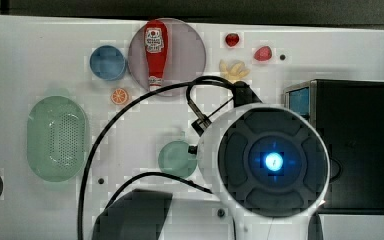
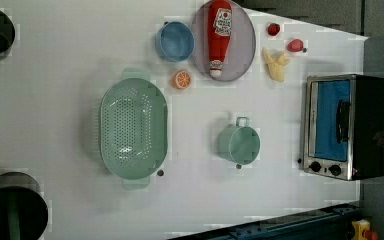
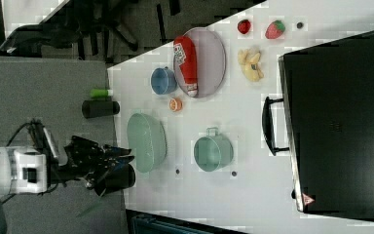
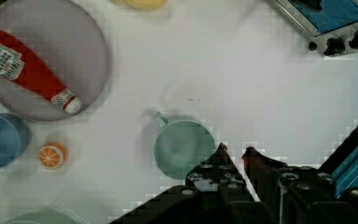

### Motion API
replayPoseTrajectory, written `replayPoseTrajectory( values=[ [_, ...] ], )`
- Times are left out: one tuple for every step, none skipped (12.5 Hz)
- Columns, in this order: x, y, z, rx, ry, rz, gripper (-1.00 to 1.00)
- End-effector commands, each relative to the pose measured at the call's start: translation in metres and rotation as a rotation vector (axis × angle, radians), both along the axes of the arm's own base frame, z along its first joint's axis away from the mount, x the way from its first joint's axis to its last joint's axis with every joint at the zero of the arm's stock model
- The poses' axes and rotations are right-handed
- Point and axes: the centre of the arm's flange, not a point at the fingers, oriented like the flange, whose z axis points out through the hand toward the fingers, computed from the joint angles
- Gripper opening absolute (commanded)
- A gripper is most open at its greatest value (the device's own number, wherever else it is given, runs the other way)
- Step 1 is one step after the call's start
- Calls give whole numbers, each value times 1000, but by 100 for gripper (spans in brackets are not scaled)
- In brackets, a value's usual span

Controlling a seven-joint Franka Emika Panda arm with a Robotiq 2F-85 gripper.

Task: Flap open oven.

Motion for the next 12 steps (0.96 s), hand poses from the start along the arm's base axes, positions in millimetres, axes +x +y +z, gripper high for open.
replayPoseTrajectory(
  values=[
    [-9, -25, -24, -2, 43, 74, -65],
    [-8, -31, -34, -20, 43, 131, -65],
    [-7, -38, -43, -33, 30, 200, -65],
    [-6, -47, -51, -40, 7, 260, -65],
    [-5, -59, -59, -40, -18, 307, -65],
    [-6, -73, -67, -36, -36, 343, -65],
    [-8, -89, -77, -30, -41, 378, -65],
    [-10, -106, -86, -23, -44, 418, -65],
    [-11, -122, -93, -18, -45, 472, -65],
    [-11, -137, -100, -16, -49, 542, -65],
    [-10, -152, -108, -19, -54, 623, -65],
    [-9, -166, -115, -24, -58, 700, -65]
  ],
)
